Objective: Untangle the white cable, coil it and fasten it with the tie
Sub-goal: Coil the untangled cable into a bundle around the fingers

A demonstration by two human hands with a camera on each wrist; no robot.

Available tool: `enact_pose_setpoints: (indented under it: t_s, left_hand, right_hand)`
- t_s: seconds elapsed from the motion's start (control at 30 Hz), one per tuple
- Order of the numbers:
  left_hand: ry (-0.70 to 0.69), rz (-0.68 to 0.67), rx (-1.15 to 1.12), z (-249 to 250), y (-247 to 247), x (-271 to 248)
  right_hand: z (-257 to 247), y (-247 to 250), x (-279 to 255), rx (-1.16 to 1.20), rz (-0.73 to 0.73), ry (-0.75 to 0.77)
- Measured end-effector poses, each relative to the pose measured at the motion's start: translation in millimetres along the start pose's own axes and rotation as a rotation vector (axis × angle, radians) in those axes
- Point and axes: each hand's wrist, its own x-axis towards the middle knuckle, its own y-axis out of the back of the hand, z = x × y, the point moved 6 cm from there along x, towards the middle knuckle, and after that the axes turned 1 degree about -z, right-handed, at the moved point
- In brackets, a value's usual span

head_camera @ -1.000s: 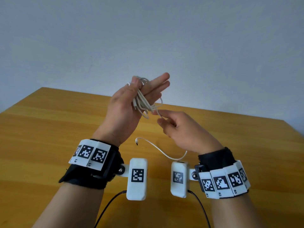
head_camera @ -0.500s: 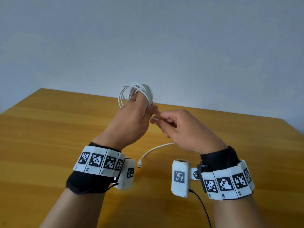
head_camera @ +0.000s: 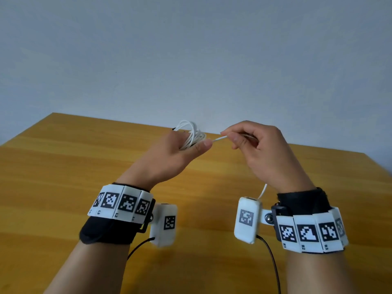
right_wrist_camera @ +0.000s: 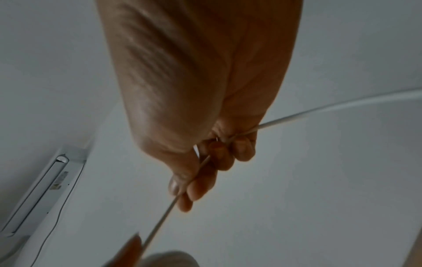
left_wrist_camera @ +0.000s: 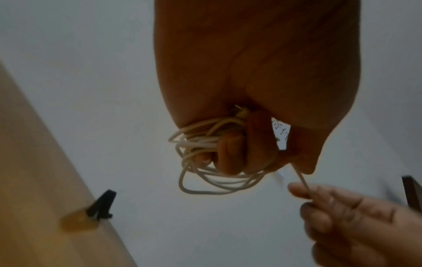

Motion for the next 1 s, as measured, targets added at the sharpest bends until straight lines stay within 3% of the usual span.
enact_pose_setpoints:
  t_s: [0.13, 0.3, 0.43, 0.53, 0.7, 0.83, 1.0]
  left_hand:
    - [-0.062, -0.063, -0.308, 4.4, -1.4, 0.2]
    - [-0.137, -0.099, -0.656, 15.3, -3.7, -0.5]
    - [-0.181, -0.124, -0.807, 26.8, -4.4, -1.4]
    - [-0.264, -0.092, -0.868, 32.8, -0.8, 0.6]
    - [-0.306, 0.078, -0.769, 27.4, 5.0, 2.9]
    - [-0.329, 0.243, -0.392, 25.9, 9.2, 0.4]
    - [-0.286, 0.248, -0.071, 17.1, 4.4, 2.2]
  right_hand:
    - [3.4, -1.9, 2.8, -0.008, 0.076, 0.012]
    - [2.5, -13.8, 5.3, -0.019, 0.056, 0.008]
    - [-0.9, -26.1, 5.5, -0.032, -0.014, 0.012]
    - [3.0, -39.1, 5.6, -0.113, -0.16, -0.035]
    - [4.6, -60.2, -1.1, -0.192, -0.411, -0.082]
    - [-2.0, -70.4, -7.3, -0.133, -0.524, -0.112]
    - [-7.2, -65.2, -7.4, 0.032, -0.482, -0.137]
